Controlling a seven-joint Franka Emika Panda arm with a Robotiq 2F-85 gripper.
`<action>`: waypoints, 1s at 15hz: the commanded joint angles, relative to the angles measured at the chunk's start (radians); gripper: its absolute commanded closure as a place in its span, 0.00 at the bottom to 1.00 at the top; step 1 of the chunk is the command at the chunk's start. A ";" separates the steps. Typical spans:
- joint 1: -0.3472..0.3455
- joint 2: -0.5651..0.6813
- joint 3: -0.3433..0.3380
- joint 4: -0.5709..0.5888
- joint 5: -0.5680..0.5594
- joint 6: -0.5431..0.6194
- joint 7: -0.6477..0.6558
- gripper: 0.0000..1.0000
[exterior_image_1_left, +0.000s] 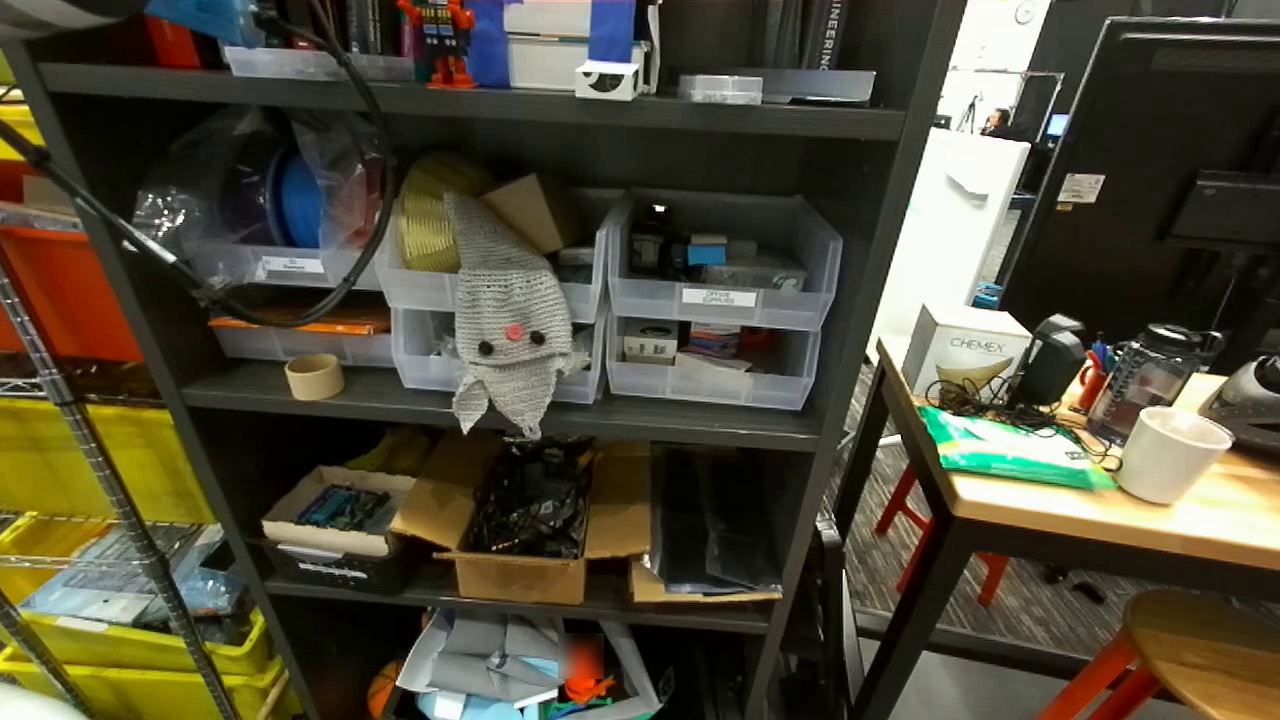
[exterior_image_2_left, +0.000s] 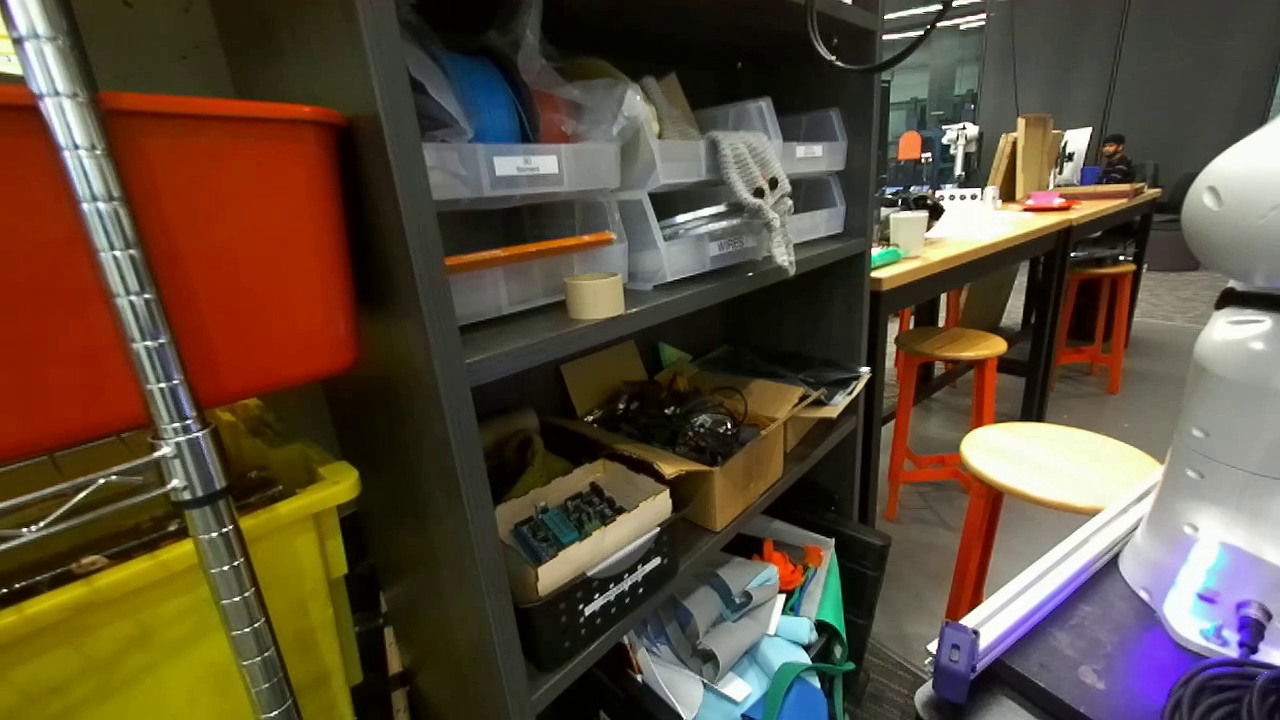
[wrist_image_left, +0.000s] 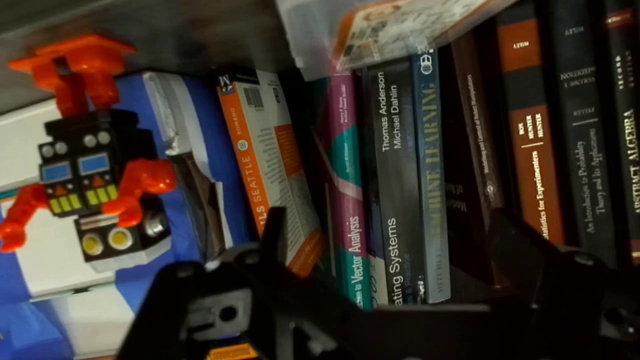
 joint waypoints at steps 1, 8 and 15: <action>-0.054 -0.055 0.036 -0.009 0.029 -0.034 0.095 0.00; -0.139 -0.143 0.047 -0.108 0.049 0.030 0.219 0.00; -0.155 -0.187 0.035 -0.186 0.053 0.054 0.259 0.00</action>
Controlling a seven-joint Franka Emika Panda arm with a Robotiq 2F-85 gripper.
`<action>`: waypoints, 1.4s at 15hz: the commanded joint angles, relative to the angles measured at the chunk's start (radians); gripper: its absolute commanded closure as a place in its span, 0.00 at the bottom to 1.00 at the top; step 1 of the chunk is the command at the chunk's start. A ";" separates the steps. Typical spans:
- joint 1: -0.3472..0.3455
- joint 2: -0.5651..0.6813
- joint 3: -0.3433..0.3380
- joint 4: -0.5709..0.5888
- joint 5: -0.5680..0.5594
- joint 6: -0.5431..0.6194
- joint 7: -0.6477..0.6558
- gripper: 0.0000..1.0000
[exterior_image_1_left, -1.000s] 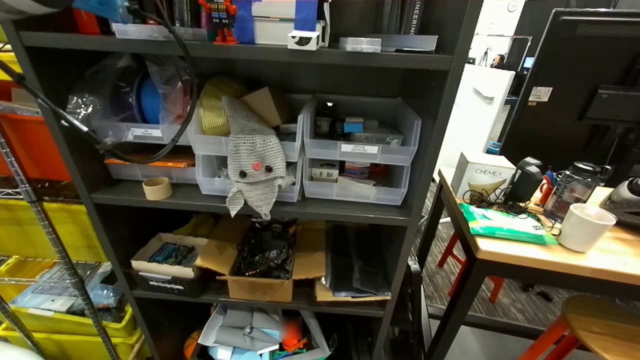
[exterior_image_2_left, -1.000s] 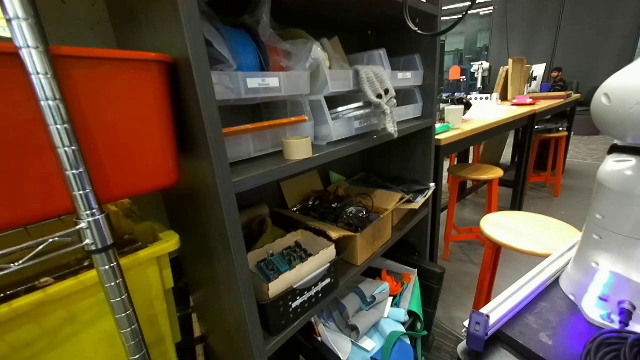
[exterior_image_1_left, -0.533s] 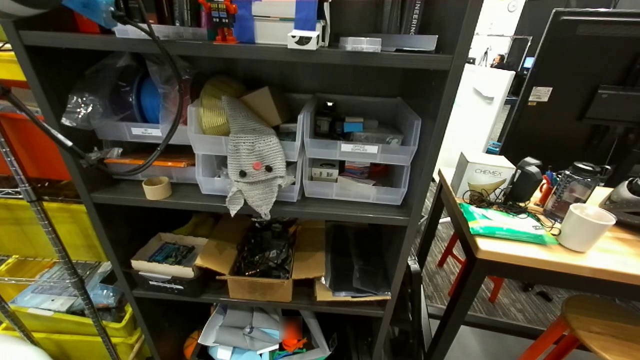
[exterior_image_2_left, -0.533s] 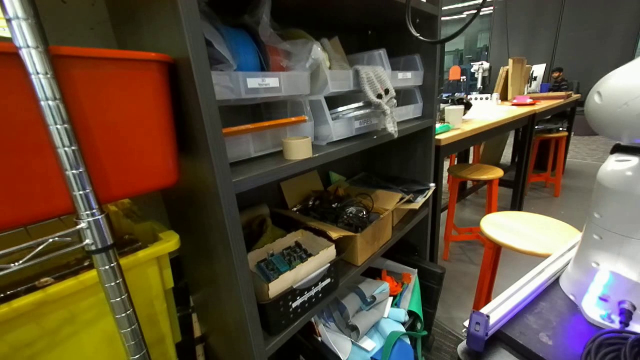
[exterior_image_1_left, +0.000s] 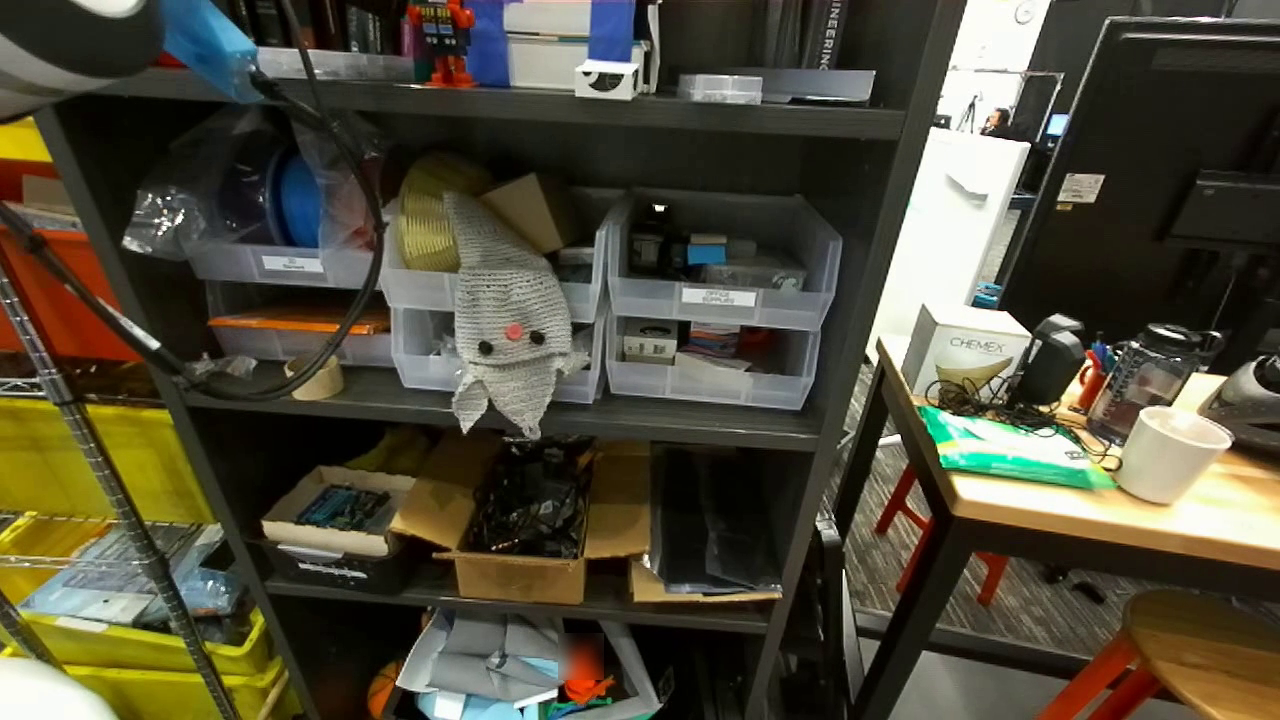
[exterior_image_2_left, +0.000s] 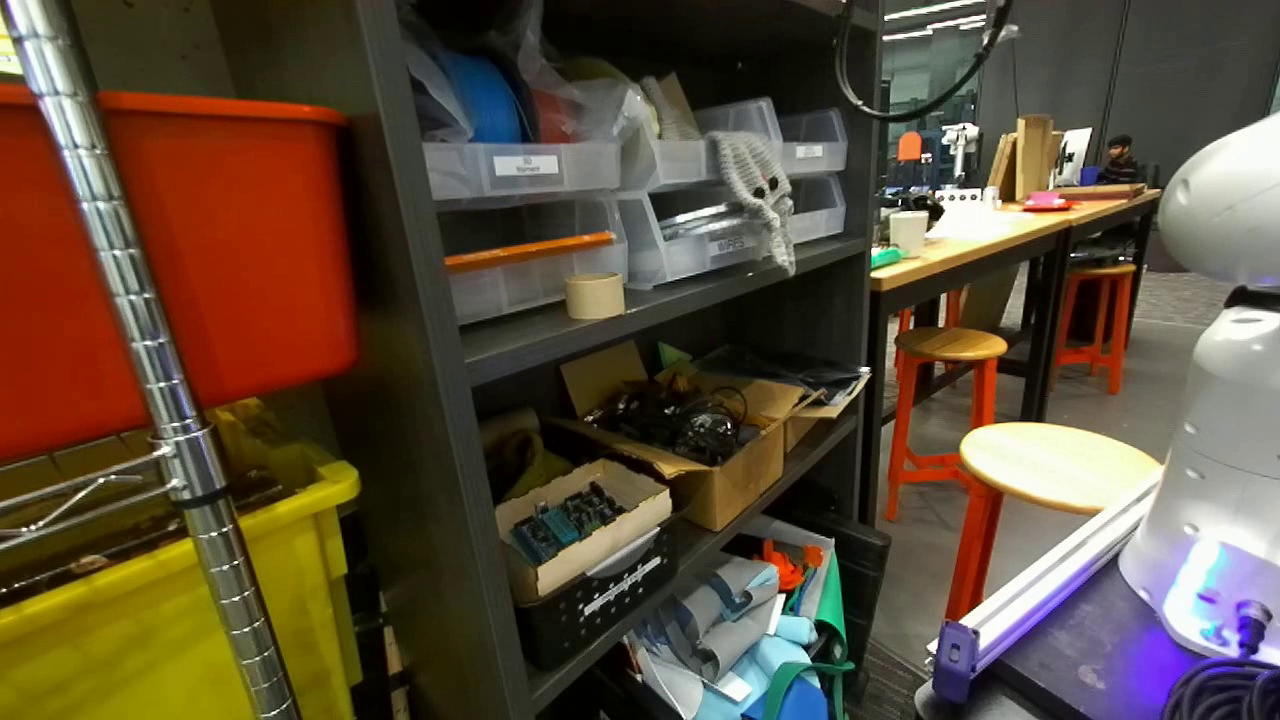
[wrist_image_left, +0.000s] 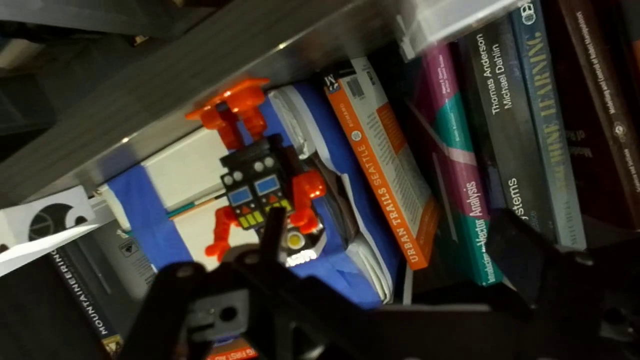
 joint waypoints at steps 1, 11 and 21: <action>-0.005 -0.036 -0.004 -0.037 0.023 0.013 0.011 0.00; -0.094 -0.006 0.003 -0.017 0.005 0.048 -0.006 0.00; -0.012 0.023 -0.024 -0.005 -0.013 0.023 -0.118 0.00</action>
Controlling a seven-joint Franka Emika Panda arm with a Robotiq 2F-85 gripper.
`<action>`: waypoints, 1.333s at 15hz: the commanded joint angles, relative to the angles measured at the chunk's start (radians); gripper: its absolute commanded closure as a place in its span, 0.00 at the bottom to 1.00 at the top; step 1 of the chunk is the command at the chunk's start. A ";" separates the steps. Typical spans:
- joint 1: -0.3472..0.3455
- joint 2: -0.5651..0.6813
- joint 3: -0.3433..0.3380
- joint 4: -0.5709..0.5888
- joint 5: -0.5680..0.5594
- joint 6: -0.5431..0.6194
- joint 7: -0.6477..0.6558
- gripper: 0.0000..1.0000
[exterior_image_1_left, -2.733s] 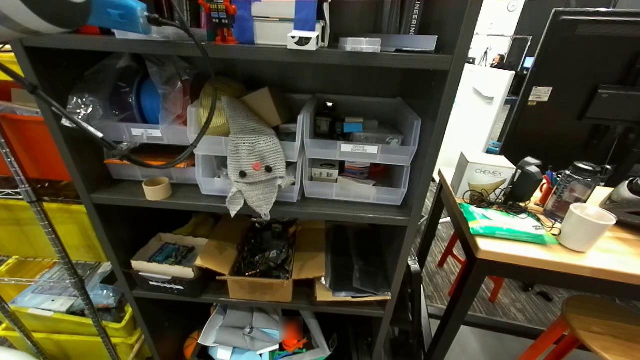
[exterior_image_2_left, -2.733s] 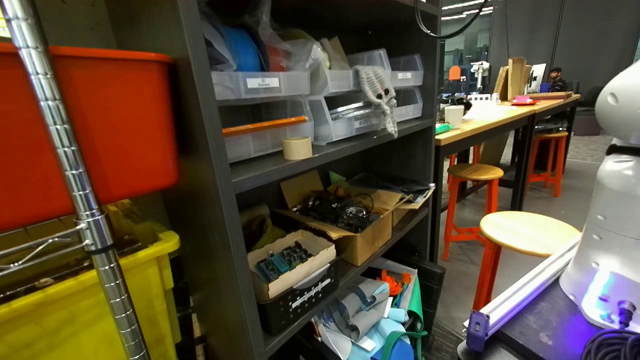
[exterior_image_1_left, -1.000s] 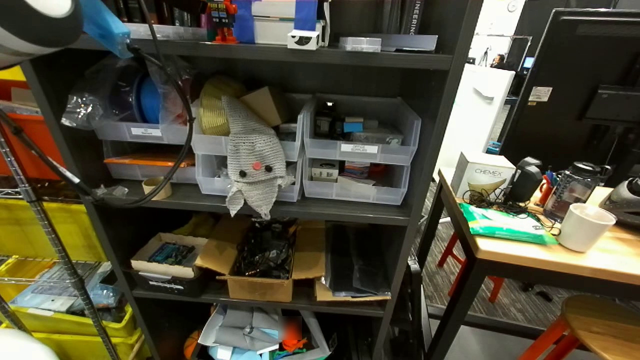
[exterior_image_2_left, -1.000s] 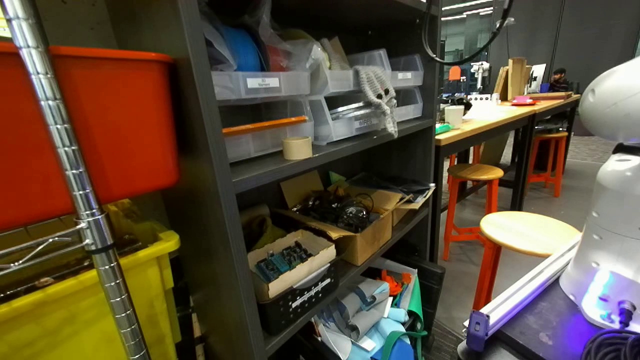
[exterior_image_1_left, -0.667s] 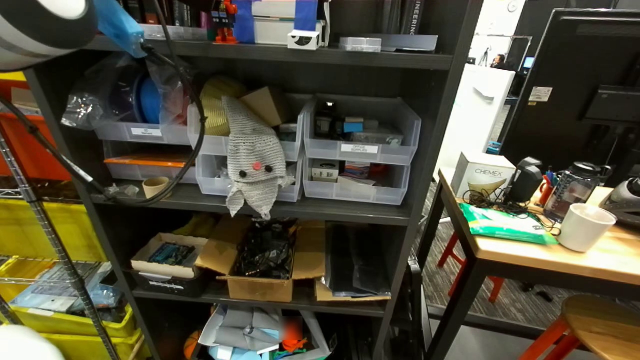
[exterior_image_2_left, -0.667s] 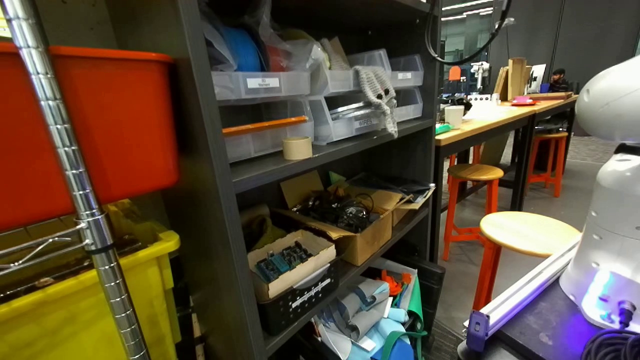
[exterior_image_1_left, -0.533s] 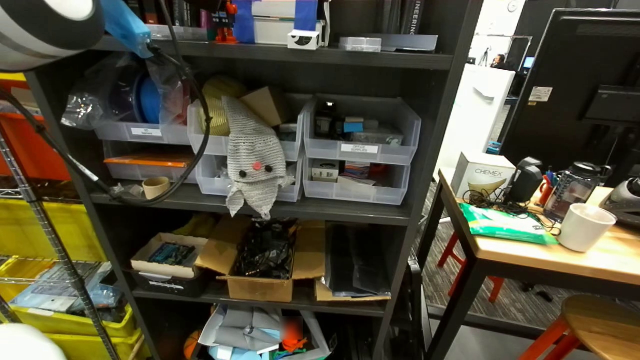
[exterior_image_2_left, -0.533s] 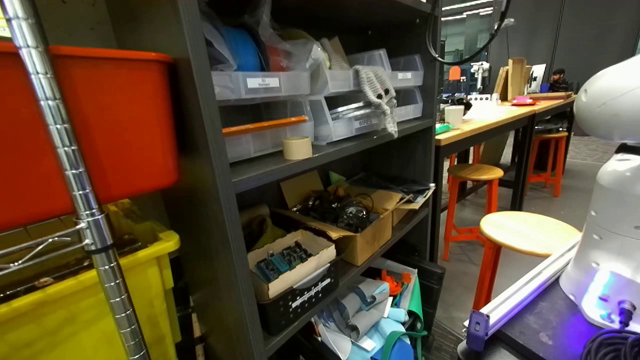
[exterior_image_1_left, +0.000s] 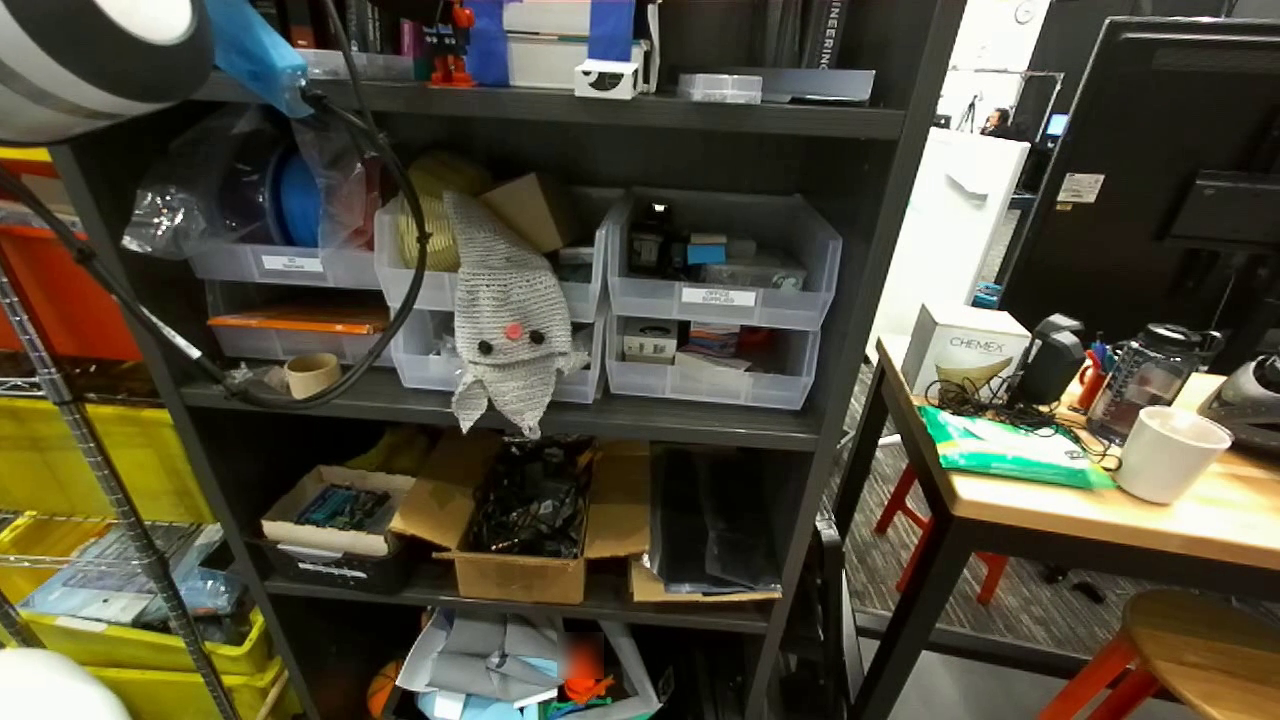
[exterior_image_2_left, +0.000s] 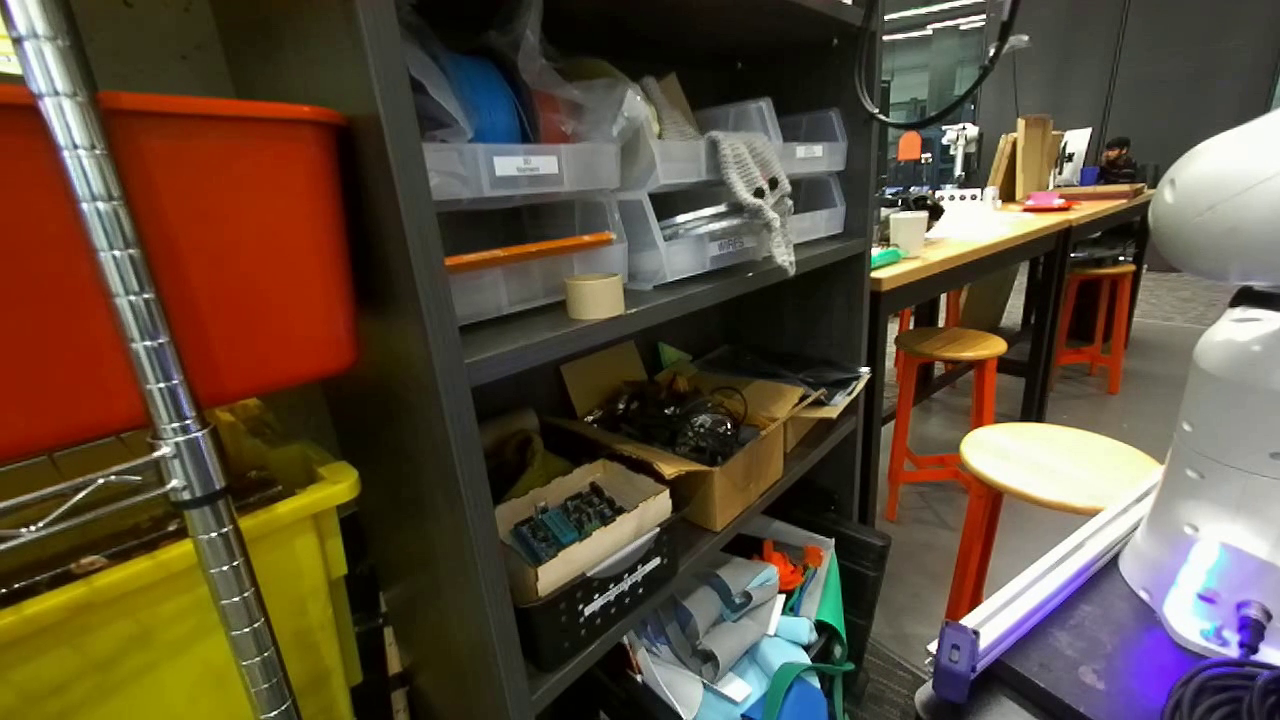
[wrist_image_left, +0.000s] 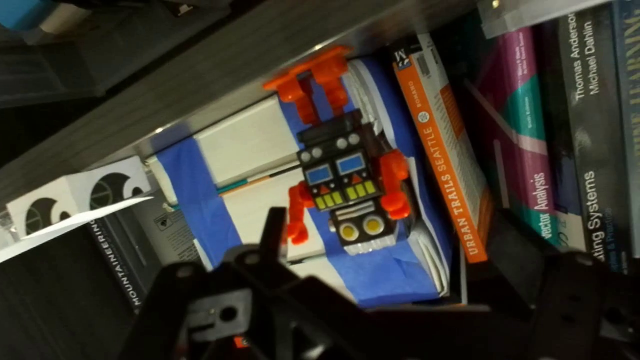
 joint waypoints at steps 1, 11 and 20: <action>0.061 0.026 -0.020 0.031 -0.017 -0.027 -0.097 0.00; 0.056 0.024 -0.012 0.073 -0.078 -0.082 -0.262 0.00; 0.043 0.064 -0.045 0.111 -0.121 -0.106 -0.310 0.00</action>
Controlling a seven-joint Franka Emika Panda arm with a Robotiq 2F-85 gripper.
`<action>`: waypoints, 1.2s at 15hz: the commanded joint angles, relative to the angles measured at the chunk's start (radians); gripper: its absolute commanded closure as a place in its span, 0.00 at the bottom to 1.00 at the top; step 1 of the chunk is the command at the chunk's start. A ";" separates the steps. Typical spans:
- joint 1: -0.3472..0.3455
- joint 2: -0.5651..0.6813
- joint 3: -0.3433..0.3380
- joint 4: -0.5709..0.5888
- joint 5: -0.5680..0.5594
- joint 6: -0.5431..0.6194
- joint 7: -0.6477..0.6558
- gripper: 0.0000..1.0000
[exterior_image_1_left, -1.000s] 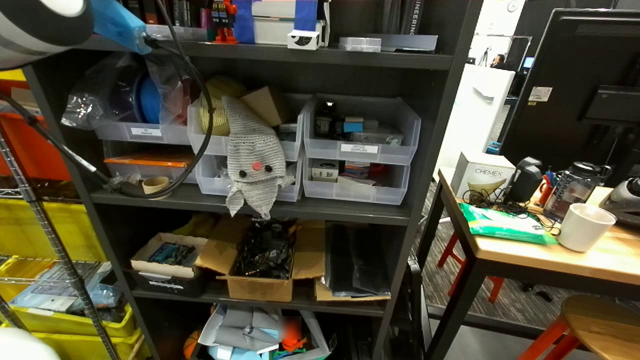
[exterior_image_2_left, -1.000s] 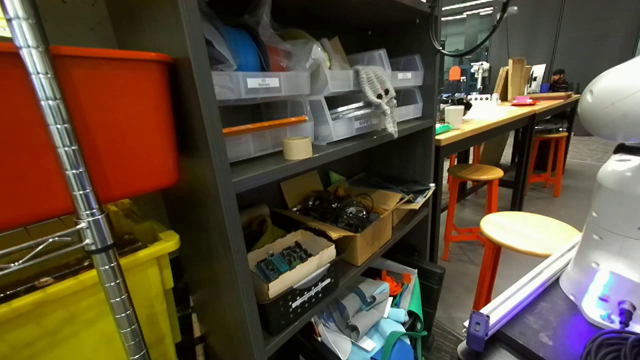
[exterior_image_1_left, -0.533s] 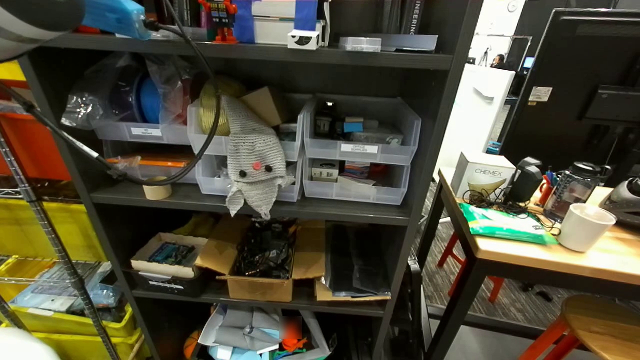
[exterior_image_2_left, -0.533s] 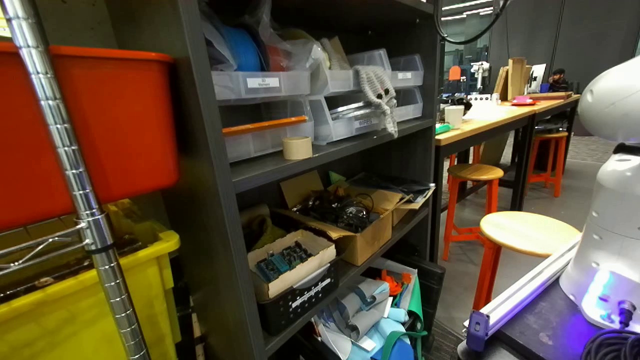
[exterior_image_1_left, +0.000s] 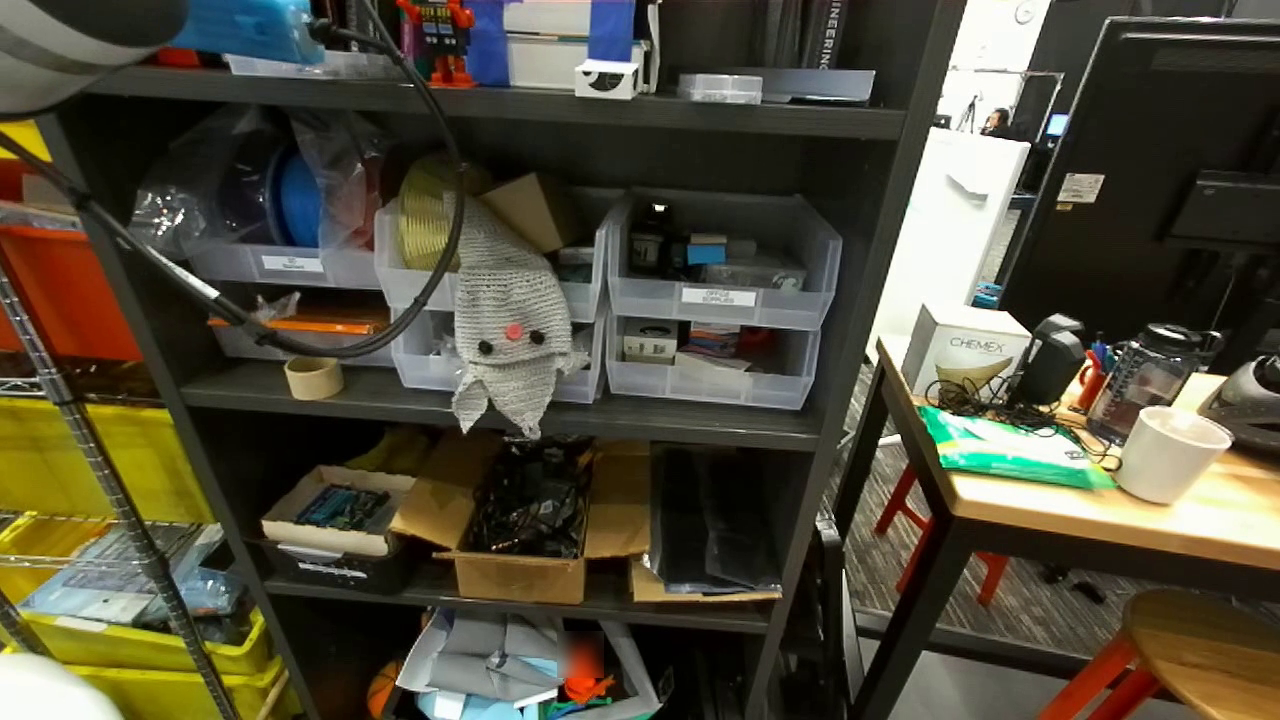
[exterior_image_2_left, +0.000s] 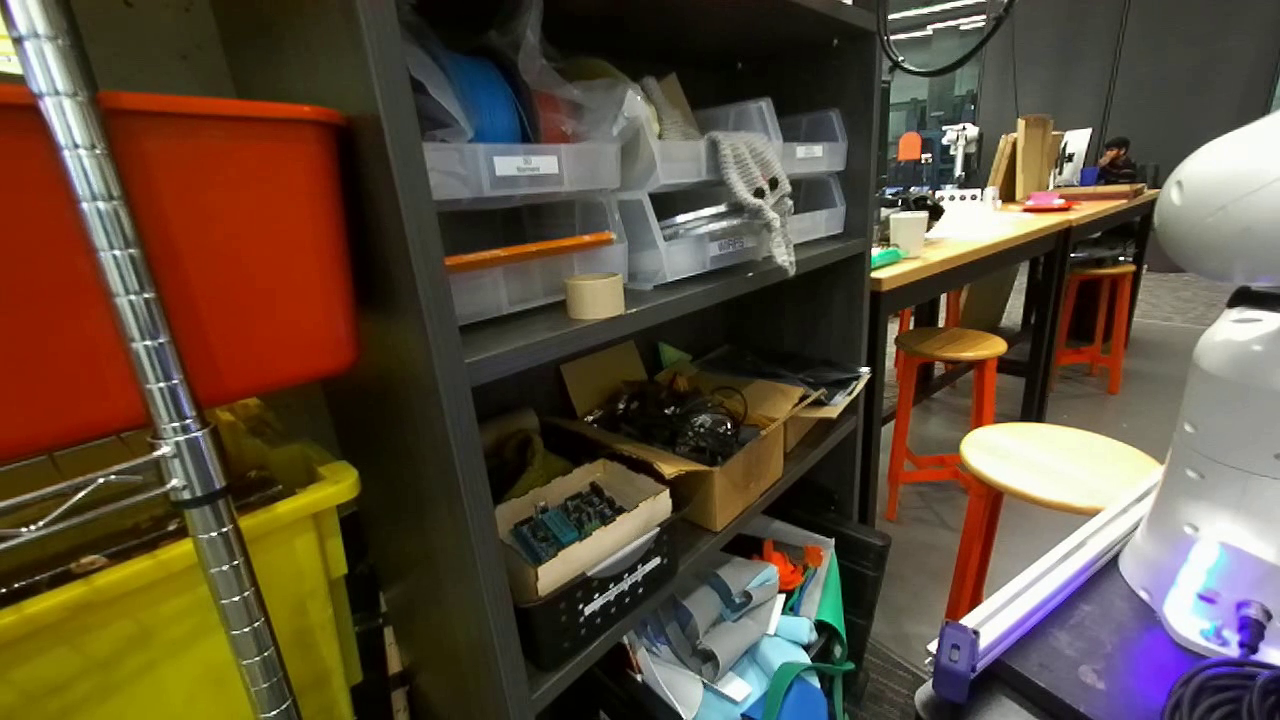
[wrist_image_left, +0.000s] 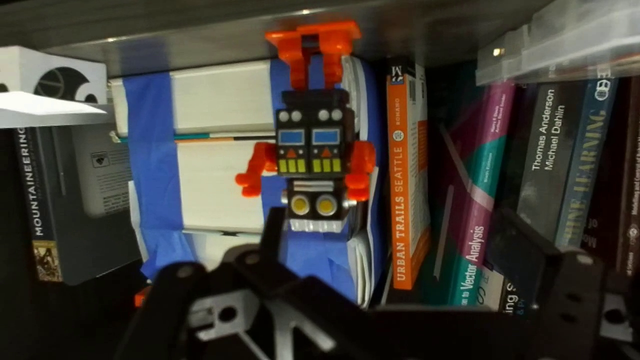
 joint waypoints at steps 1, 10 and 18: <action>0.007 0.040 -0.033 0.046 -0.024 -0.023 -0.038 0.00; 0.030 0.098 -0.079 0.098 -0.046 -0.043 -0.084 0.00; 0.074 0.150 -0.086 0.126 -0.055 -0.066 -0.110 0.00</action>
